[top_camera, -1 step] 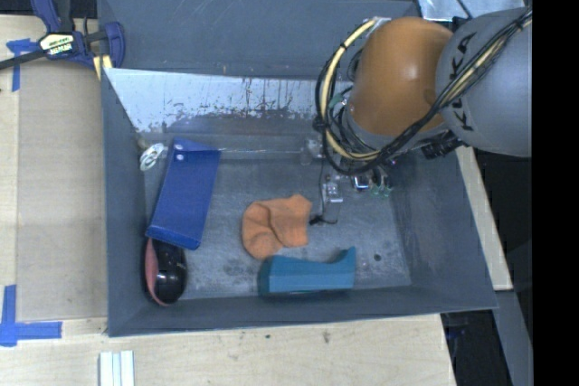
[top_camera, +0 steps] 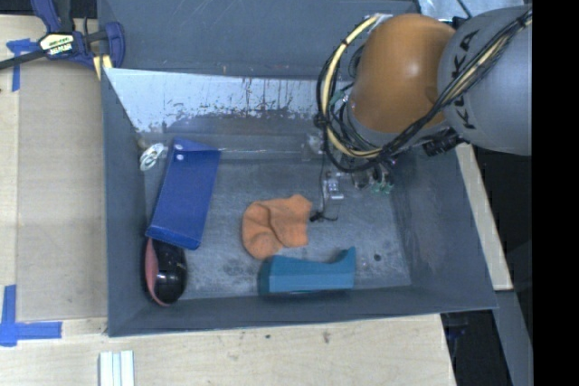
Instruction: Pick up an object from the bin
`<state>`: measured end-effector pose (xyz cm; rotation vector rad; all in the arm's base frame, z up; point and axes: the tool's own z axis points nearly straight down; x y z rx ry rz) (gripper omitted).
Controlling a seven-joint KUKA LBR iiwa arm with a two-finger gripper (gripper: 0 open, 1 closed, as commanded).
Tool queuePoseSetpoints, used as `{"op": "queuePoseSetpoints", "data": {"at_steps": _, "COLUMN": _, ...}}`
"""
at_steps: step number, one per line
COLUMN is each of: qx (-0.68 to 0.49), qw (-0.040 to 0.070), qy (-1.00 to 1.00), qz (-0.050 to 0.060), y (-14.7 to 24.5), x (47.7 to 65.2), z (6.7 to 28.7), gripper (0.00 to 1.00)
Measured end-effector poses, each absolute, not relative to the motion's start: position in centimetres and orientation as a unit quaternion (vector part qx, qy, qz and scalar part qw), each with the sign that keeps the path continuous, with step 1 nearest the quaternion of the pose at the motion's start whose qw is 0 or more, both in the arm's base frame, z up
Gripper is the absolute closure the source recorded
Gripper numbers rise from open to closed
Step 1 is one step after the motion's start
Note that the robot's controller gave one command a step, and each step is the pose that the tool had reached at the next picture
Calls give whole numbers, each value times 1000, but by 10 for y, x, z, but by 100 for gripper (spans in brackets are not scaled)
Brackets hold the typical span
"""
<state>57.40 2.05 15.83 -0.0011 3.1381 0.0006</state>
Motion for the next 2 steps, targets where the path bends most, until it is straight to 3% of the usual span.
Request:
{"op": "queuePoseSetpoints", "data": {"at_steps": 1, "qx": -101, "qw": 6, "qy": 995, "qz": -1, "y": 47, "x": 577, "z": 121, "gripper": 0}}
{"op": "queuePoseSetpoints", "data": {"at_steps": 2, "qx": -190, "qw": 0, "qy": 982, "qz": 0, "y": 87, "x": 568, "z": 116, "gripper": 0}}
